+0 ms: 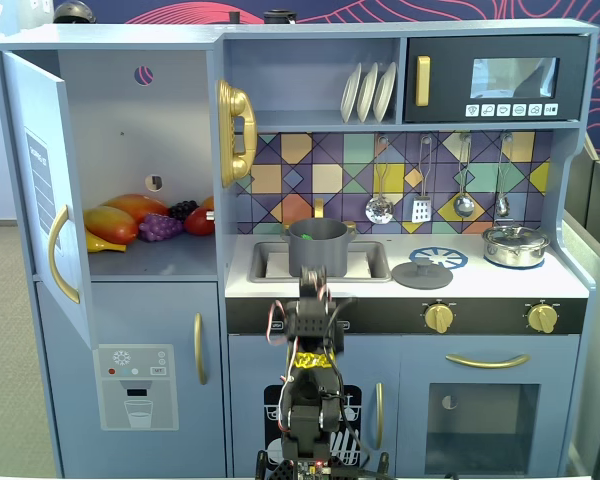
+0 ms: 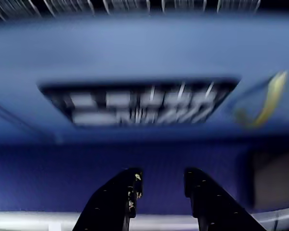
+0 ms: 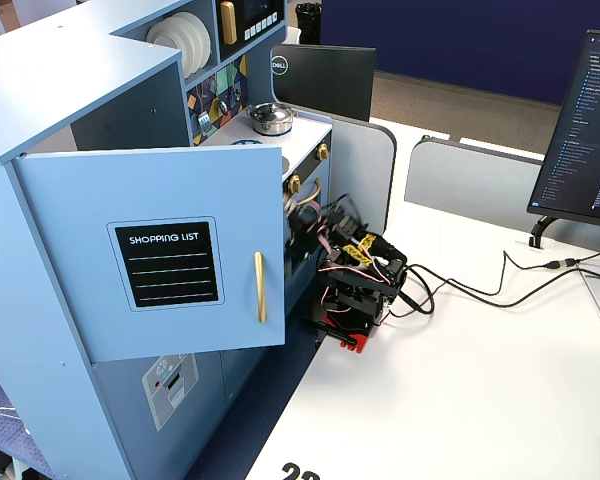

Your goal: Pick up the green pineapple from the left cabinet and place it in the gray recipient

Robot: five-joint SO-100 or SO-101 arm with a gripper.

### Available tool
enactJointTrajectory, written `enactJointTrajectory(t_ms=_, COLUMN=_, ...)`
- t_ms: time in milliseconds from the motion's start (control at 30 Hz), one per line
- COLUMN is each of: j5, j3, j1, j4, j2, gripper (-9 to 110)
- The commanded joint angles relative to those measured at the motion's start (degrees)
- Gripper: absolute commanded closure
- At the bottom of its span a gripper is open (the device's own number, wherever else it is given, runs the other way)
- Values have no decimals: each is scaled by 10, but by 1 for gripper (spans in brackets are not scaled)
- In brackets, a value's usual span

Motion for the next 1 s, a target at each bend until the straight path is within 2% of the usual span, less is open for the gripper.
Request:
enactJointTrajectory(t_ms=0, j5=33, j3=118, j1=-25, j4=-75, j2=4, gripper=101)
enactJointTrajectory(t_ms=67, j5=58, j3=148, j1=-31, j4=-69, j2=3, gripper=101)
enactJointTrajectory(t_ms=233, j5=89, j3=148, j1=-33, j4=58, j2=26, gripper=101)
enactJointTrajectory(t_ms=433, j5=55, j3=149, j1=-24, j4=185, j2=60, gripper=101)
enactJointTrajectory(t_ms=500, j5=106, j3=149, j1=-40, j4=186, j2=60, gripper=101)
enactJointTrajectory(t_ms=967, j5=95, j3=149, j1=-35, j4=187, j2=60, gripper=97)
